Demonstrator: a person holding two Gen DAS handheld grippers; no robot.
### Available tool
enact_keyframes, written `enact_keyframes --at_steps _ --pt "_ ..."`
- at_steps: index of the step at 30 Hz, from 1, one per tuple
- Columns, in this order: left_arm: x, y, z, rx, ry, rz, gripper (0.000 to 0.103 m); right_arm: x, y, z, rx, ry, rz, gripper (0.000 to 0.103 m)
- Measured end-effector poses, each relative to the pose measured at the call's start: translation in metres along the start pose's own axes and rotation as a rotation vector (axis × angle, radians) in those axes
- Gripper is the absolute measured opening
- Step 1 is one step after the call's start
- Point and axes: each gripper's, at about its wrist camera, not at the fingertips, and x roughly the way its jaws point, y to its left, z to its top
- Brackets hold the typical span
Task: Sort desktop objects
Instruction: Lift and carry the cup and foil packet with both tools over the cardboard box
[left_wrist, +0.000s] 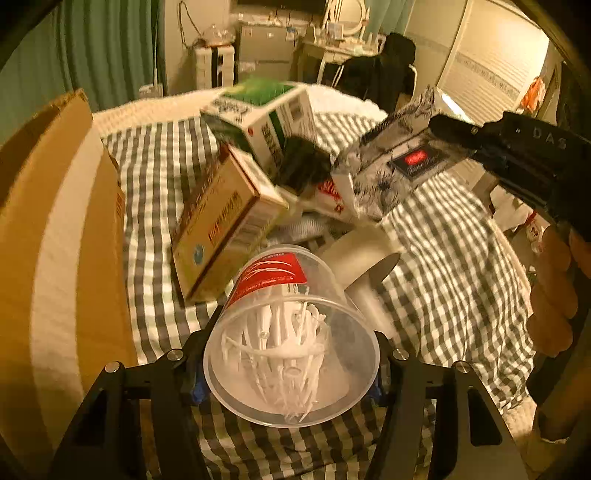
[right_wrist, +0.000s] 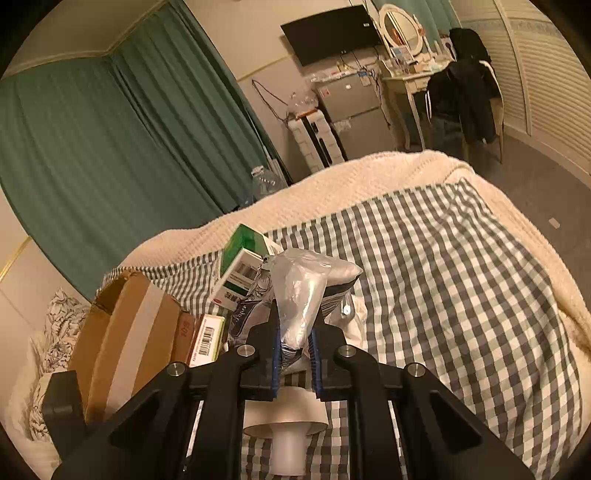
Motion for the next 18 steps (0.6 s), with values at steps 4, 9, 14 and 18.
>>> enact_keyframes --at_steps 4,9,14,18 --pt "0.0 -0.022 0.003 0.016 -0.06 0.008 0.063 -0.009 0.006 0.0 -0.003 -0.024 0.0 0.012" --pt "-0.02 -0.035 0.01 0.046 -0.147 0.037 0.063 -0.027 0.019 0.003 -0.035 -0.085 -0.021 0.012" --pt "-0.046 -0.037 0.016 0.047 -0.233 0.057 0.063 -0.045 0.032 0.008 -0.071 -0.148 -0.038 0.012" --pt "-0.063 -0.036 0.022 0.032 -0.289 0.063 0.063 -0.056 0.039 0.011 -0.081 -0.184 -0.053 0.012"
